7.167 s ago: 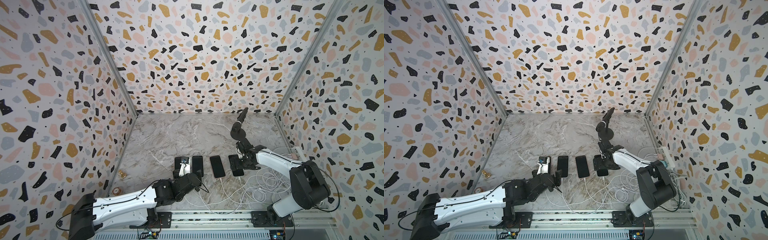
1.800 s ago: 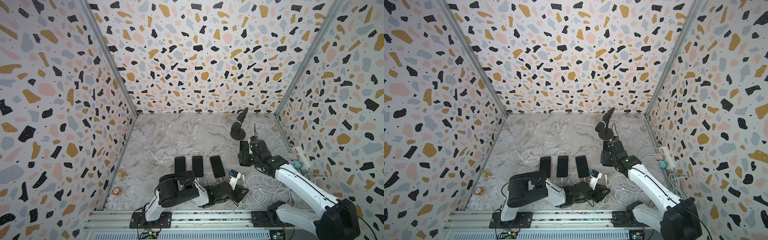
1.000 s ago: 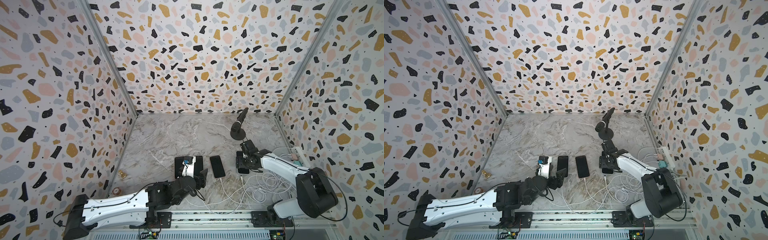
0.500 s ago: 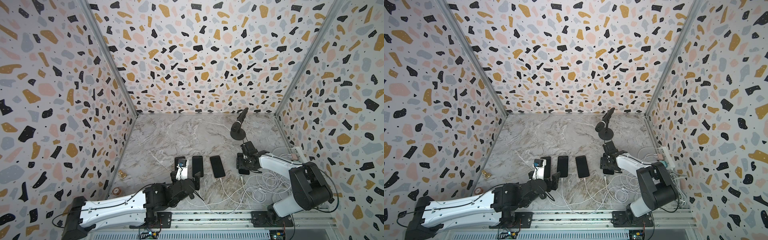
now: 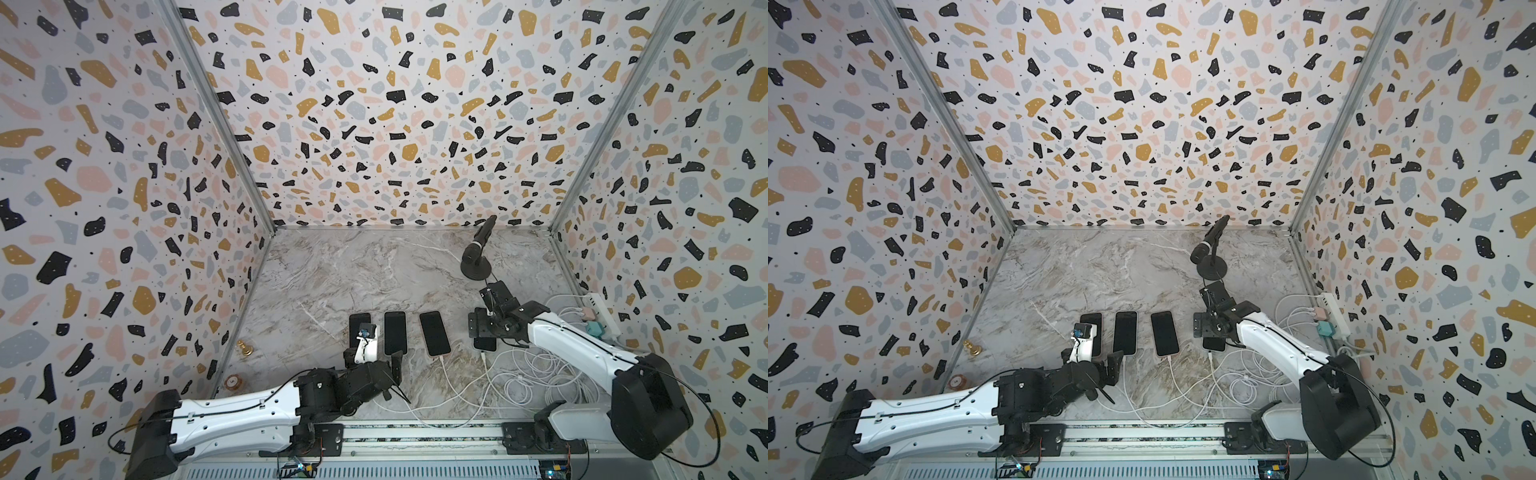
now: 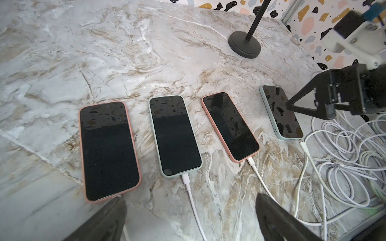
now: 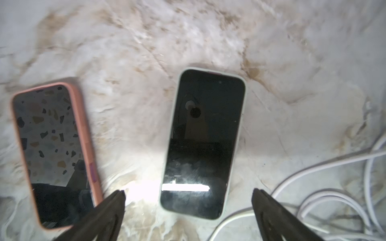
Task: Unplug the charging cable from the phone
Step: Place the phone at the center of the board, then pick up the phone at the center of the board.
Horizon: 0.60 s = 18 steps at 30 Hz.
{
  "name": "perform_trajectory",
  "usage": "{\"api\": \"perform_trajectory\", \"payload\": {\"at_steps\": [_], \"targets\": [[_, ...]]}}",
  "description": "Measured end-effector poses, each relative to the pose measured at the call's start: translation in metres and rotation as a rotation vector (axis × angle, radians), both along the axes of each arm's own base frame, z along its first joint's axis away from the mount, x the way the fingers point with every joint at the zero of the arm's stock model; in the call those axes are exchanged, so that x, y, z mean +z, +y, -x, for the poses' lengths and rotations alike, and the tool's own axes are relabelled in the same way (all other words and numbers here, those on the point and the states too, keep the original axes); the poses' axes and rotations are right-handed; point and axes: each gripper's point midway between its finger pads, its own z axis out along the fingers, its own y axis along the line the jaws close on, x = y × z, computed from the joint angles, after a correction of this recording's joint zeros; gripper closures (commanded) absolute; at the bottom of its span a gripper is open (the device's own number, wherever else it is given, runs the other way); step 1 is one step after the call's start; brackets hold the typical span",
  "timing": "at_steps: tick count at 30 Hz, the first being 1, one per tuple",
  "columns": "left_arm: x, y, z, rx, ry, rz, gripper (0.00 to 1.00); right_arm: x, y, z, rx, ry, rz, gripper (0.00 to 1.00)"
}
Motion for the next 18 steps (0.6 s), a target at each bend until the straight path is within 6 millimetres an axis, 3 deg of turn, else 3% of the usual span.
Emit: {"api": "perform_trajectory", "payload": {"at_steps": [3,5,11,18], "targets": [[-0.003,0.003,0.000,0.015,0.006,0.017,0.00,0.017,0.029,0.007,0.081,-0.048,-0.009,0.00],[-0.007,0.007,0.001,0.032,0.012,0.029,0.00,0.016,0.050,0.015,0.137,-0.045,-0.019,0.00],[-0.019,0.020,0.005,0.061,0.029,0.068,0.00,-0.020,0.096,0.021,0.223,0.050,0.007,0.00],[-0.016,0.027,0.006,0.077,0.025,0.129,0.00,-0.050,0.120,0.022,0.242,0.118,-0.008,0.00]]}}
